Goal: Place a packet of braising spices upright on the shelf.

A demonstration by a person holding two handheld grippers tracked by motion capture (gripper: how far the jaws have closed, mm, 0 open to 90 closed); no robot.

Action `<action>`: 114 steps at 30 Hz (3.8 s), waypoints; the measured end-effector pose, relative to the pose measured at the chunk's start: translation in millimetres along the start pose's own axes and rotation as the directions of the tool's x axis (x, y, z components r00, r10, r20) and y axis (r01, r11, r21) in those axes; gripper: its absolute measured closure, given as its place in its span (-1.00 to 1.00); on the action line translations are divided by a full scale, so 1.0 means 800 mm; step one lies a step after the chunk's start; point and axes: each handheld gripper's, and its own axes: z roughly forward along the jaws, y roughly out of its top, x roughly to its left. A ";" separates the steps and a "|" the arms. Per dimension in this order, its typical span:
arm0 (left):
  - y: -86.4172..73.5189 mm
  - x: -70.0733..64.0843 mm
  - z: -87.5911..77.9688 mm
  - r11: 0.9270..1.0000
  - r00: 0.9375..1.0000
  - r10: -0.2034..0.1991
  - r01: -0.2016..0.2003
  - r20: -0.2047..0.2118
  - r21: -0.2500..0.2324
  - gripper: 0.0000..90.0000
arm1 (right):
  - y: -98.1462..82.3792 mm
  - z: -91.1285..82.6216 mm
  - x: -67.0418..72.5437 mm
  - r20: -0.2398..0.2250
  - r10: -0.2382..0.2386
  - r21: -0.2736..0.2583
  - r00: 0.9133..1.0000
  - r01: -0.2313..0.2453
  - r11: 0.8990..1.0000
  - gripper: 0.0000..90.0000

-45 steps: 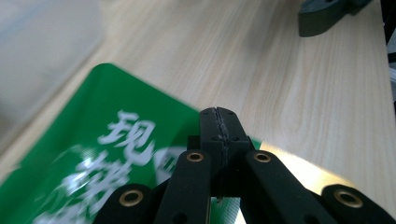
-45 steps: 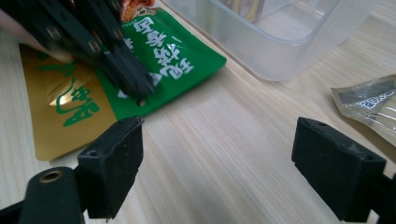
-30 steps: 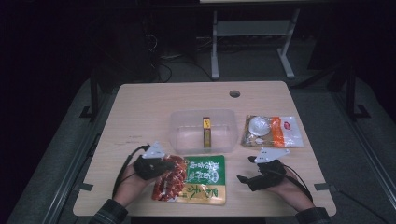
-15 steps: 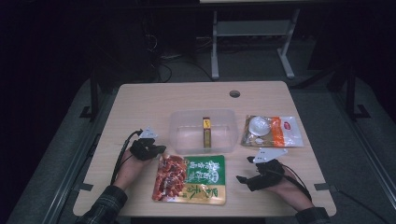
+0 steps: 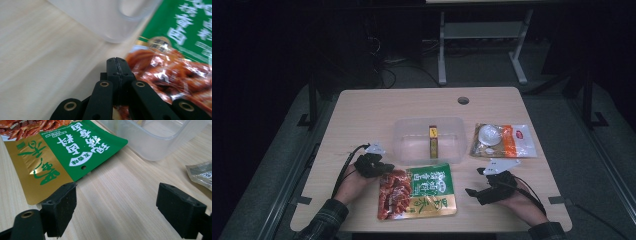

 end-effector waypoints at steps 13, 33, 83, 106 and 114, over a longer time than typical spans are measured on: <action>-0.010 -0.032 -0.006 0.997 0.997 0.073 -0.073 0.022 0.016 1.00 | 0.000 0.000 0.001 -0.004 0.005 0.002 1.000 -0.005 1.000 -0.65; 0.008 -0.057 0.026 0.977 0.972 0.206 -0.197 0.112 -0.079 -0.44 | 0.000 0.000 0.001 -0.007 -0.001 0.001 1.000 0.001 1.000 -0.65; 0.006 -0.062 -0.017 0.964 0.967 0.172 -0.126 0.187 -0.232 1.00 | 0.000 0.002 0.002 -0.014 -0.004 0.002 1.000 0.004 1.000 -0.65; 0.034 -0.034 -0.077 0.898 0.998 0.017 0.010 0.057 -0.439 1.00 | 0.030 0.012 0.019 -0.156 0.045 -0.086 0.987 -0.059 0.995 -0.65; 0.042 -0.036 -0.079 0.882 0.999 0.002 0.022 0.049 -0.471 1.00 | 0.069 0.024 0.025 -0.203 0.057 -0.195 0.977 -0.098 0.976 -0.53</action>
